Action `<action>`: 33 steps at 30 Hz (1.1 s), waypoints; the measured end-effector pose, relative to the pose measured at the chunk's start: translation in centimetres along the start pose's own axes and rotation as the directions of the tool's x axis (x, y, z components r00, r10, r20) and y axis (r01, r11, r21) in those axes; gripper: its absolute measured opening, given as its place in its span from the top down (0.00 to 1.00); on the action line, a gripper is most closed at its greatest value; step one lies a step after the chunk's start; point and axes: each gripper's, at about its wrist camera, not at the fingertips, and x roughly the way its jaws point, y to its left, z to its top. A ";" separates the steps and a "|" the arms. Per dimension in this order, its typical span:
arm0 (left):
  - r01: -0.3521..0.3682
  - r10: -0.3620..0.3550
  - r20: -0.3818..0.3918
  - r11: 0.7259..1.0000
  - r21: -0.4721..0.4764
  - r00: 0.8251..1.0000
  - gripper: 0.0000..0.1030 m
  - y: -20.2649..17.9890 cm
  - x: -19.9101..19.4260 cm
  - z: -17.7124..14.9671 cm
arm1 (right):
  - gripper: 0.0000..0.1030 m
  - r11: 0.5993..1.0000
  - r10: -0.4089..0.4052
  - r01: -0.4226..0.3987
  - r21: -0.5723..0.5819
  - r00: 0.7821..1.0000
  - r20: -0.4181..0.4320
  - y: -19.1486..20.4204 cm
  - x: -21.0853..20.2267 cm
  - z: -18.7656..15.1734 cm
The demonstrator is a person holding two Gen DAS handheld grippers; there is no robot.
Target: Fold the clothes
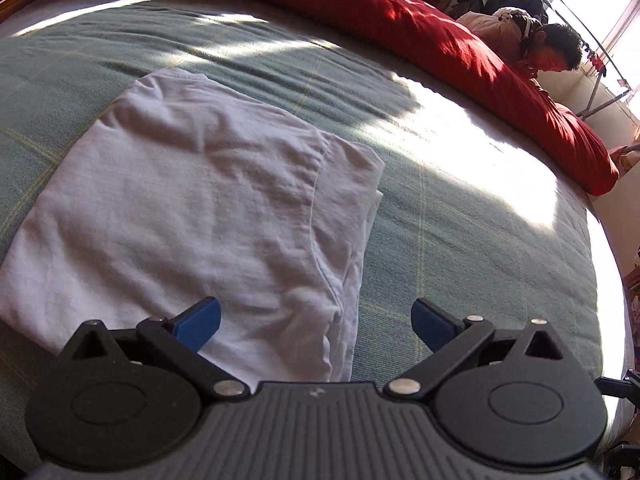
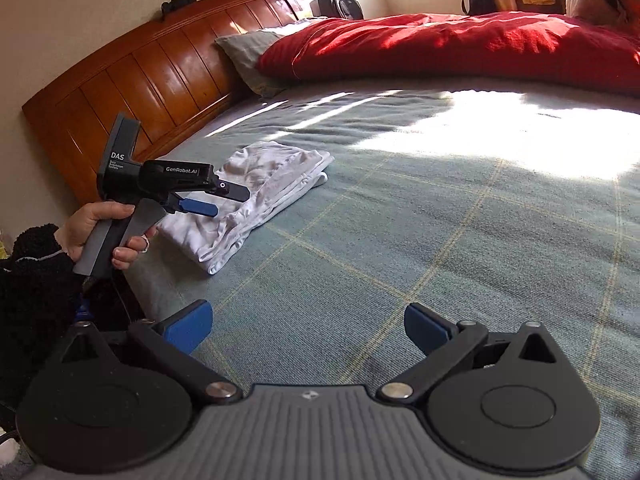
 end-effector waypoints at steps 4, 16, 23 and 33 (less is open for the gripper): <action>-0.042 0.039 0.051 0.998 0.045 0.998 0.02 -1.0 -2.0 -1.0 | 0.00 0.996 -0.077 0.079 0.034 0.996 -0.049 0.3 -0.1 -0.6; -0.123 0.117 0.091 0.990 0.071 0.989 0.02 -3.1 0.2 -3.2 | 0.00 0.989 -0.138 0.142 0.046 0.987 -0.085 2.1 -2.1 -2.6; -0.107 0.098 0.157 0.993 0.051 0.983 0.02 -2.6 -2.6 -3.7 | 0.00 0.988 -0.139 0.142 0.052 0.988 -0.069 1.9 -3.5 -3.0; -0.148 0.200 0.227 0.963 -0.226 0.953 0.02 6.6 -4.0 1.0 | 0.00 0.988 -0.135 0.140 0.069 0.988 -0.076 1.4 -3.4 -3.6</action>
